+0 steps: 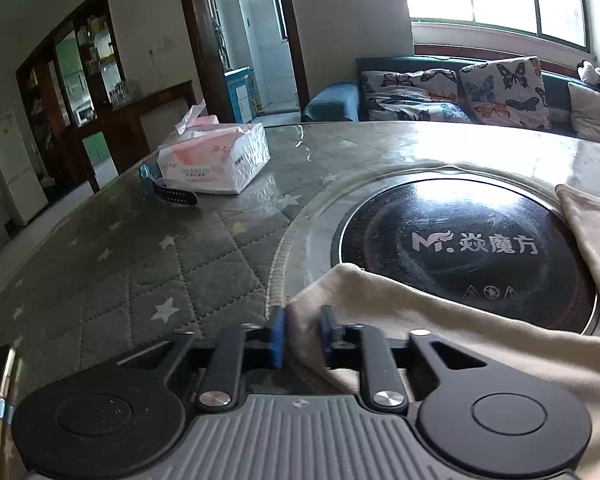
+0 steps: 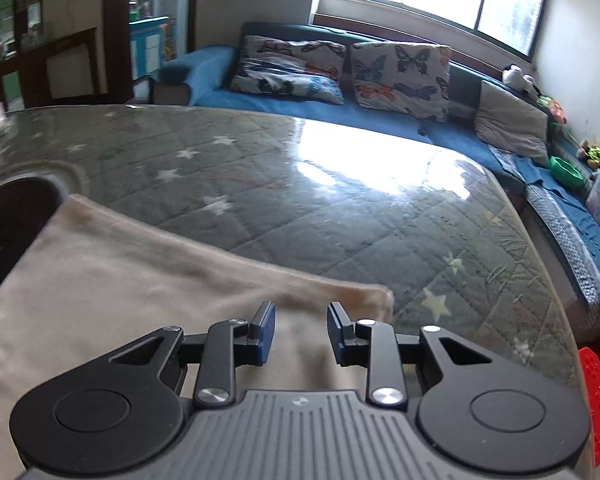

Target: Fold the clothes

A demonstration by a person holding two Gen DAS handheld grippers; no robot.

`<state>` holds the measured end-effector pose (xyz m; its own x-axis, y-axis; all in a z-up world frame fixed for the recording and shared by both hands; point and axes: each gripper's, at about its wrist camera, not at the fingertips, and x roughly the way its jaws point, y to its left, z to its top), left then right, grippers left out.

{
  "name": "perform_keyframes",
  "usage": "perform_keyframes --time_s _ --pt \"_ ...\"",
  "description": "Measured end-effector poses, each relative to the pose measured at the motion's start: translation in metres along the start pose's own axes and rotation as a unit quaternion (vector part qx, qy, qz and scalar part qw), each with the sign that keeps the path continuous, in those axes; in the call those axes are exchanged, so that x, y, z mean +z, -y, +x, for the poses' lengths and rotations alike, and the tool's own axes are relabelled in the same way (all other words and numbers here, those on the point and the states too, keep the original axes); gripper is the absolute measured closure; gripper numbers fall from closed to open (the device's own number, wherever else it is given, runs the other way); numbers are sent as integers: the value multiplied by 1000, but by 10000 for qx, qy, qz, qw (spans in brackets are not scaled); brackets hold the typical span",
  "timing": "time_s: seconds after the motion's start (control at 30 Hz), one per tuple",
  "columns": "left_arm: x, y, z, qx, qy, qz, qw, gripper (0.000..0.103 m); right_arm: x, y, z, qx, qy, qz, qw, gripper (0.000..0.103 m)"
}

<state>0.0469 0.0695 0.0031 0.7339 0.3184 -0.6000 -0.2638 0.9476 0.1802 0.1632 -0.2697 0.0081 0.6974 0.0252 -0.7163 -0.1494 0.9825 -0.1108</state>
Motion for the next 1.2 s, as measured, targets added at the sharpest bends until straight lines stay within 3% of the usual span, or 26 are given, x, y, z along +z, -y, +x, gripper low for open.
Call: perform_keyframes --time_s 0.23,0.53,0.63,0.73,0.9,1.0,1.2 --pt "-11 -4 -10 142 103 199 9996 94 -46 -49 -55 680 -48 -795 9945 62" --pt "-16 -17 -15 293 -24 102 9995 94 -100 -120 -121 1525 114 -1612 9750 51" --pt "-15 -24 -18 309 -88 -56 9995 94 -116 -137 -139 1468 316 -2100 9661 50" --pt "-8 -22 -33 137 60 -159 9998 94 -120 -135 -150 1551 358 -2035 9660 49" --pt "7 12 -65 -1127 228 -147 9933 93 -128 -124 -158 1692 200 -1704 9705 50" --pt "12 45 -76 -1868 241 29 9821 93 -135 -120 -158 1936 2 -1459 9702 50" --pt "9 111 -80 -2827 47 481 9580 91 -141 -116 -174 2069 115 -1349 9689 50"
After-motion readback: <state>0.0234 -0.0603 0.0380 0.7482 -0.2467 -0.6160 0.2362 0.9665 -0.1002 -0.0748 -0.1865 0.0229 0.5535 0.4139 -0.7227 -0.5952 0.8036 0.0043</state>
